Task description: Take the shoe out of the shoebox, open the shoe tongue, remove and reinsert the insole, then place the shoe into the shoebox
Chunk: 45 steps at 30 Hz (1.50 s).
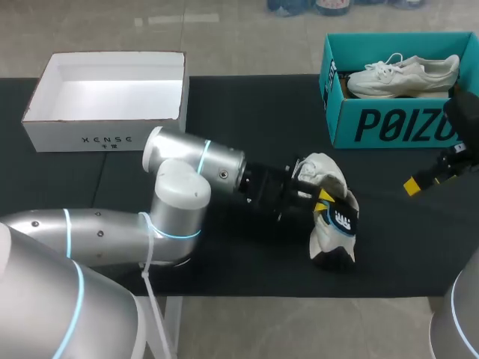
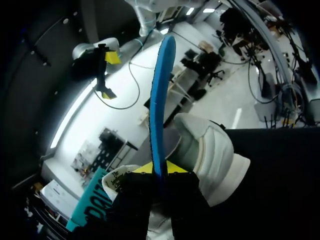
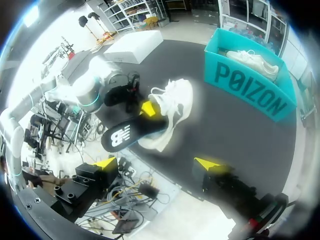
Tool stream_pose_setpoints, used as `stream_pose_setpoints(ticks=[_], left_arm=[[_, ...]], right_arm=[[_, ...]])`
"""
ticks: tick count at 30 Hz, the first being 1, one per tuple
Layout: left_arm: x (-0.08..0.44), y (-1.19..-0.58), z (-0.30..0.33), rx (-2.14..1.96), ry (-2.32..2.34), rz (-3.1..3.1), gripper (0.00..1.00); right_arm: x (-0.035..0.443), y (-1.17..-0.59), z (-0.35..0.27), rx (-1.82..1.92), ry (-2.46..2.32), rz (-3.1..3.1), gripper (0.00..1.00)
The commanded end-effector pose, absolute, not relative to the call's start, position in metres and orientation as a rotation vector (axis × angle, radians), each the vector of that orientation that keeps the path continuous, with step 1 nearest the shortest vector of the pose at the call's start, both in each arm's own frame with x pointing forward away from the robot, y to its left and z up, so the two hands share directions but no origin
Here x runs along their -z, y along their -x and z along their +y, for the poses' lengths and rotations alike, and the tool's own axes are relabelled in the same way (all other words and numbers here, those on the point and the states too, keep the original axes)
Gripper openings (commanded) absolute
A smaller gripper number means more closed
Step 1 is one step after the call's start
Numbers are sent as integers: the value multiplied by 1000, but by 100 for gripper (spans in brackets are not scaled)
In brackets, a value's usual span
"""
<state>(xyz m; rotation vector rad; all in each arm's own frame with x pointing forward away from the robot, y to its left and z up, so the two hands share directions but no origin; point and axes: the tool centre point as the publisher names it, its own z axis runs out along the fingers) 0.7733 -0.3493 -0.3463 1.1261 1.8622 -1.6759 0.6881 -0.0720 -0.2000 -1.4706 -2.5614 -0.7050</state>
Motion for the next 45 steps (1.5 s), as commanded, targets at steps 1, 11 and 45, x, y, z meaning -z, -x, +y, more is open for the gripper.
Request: stream_pose_setpoints(ticks=[1, 11, 45], left_arm=[[340, -770, -349, 1669, -1130, 1864, 78], [333, -758, -347, 1675, -1140, 1857, 64], [352, -777, -358, 1596, -1253, 1881, 0]], right_arm=[[201, -687, -72, 707, 1473, -2562, 100], [201, -687, -72, 707, 1473, -2562, 100], [201, -687, -72, 707, 1473, -2562, 100]])
